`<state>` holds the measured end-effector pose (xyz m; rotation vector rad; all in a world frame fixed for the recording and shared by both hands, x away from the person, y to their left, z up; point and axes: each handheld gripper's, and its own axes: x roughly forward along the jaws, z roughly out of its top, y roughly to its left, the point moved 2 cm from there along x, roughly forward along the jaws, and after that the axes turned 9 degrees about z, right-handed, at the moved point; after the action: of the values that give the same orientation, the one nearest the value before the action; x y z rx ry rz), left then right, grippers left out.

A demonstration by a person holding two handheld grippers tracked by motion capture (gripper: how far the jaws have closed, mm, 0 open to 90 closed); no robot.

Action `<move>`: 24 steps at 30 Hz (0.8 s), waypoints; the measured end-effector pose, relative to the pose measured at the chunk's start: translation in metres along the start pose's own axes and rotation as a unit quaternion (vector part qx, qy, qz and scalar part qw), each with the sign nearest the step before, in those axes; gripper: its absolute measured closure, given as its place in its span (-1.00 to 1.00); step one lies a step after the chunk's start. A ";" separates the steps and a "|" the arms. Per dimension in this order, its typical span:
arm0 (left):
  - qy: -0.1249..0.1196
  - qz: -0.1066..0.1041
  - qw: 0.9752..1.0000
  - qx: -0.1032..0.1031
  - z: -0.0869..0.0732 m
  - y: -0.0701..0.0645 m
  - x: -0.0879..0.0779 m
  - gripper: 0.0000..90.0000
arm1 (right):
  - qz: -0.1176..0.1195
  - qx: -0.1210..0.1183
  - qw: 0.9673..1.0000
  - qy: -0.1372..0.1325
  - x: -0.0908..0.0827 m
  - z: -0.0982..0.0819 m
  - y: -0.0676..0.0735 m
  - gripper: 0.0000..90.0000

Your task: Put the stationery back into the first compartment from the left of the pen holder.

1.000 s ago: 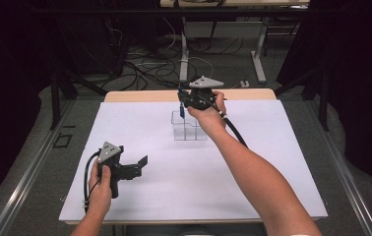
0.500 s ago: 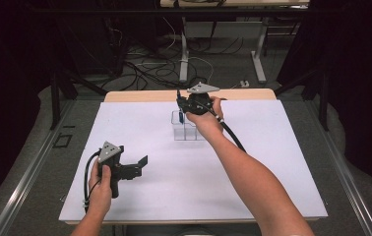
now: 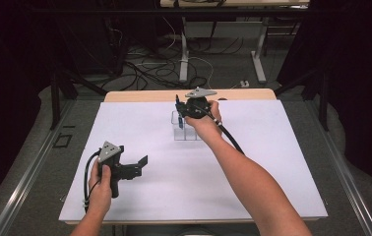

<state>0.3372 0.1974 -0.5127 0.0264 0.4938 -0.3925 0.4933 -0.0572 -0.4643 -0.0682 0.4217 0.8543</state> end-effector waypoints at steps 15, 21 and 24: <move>0.001 -0.001 1.000 0.003 0.000 -0.001 0.000 -0.99 | 0.030 -0.025 0.999 0.003 -0.014 0.008 0.006 0.21; 0.001 -0.001 1.000 0.004 0.000 -0.001 0.000 -0.99 | 0.033 -0.026 0.999 0.001 -0.025 0.012 0.013 0.06; 0.000 -0.001 1.000 0.003 0.000 -0.001 0.000 -0.99 | 0.025 -0.036 0.999 0.000 -0.032 0.013 0.015 -0.01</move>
<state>0.3369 0.1968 -0.5124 0.0312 0.4938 -0.3953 0.4686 -0.0672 -0.4383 -0.1241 0.3940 0.9195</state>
